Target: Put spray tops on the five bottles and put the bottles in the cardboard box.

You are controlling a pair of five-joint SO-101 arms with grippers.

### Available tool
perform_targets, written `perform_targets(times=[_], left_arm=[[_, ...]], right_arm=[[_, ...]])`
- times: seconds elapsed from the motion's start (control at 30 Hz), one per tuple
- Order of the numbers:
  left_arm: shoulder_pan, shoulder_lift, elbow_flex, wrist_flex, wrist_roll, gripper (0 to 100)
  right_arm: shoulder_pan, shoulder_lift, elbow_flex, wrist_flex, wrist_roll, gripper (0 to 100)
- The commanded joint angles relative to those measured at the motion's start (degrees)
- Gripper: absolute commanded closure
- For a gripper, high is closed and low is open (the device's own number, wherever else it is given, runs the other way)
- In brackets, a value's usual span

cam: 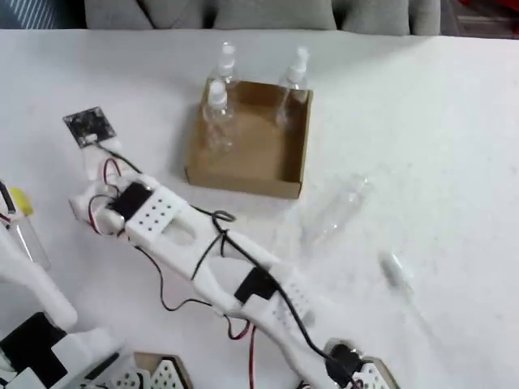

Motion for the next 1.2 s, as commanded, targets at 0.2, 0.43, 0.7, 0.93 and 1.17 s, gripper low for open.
perform_targets(times=[0.2,0.43,0.7,0.93,1.17], left_arm=[[-2.15,-2.59,1.67,-3.69,-0.7,98],[-1.89,-2.59,5.01,-9.58,-0.7,98],[-1.89,-2.68,5.01,-9.14,-0.7,98],[-1.8,-2.86,4.92,-7.56,-0.62,98],[2.15,-2.95,5.01,-5.01,-0.35,98]], right_arm=[[-0.13,12.7,-16.88,-0.22,-0.62,93.3],[0.92,22.37,-26.29,1.36,-0.62,80.7],[0.92,25.98,-31.56,4.44,-0.62,79.8],[1.89,26.15,-31.38,6.99,-0.44,97.8],[6.2,23.34,-33.32,21.49,0.0,98.0]])
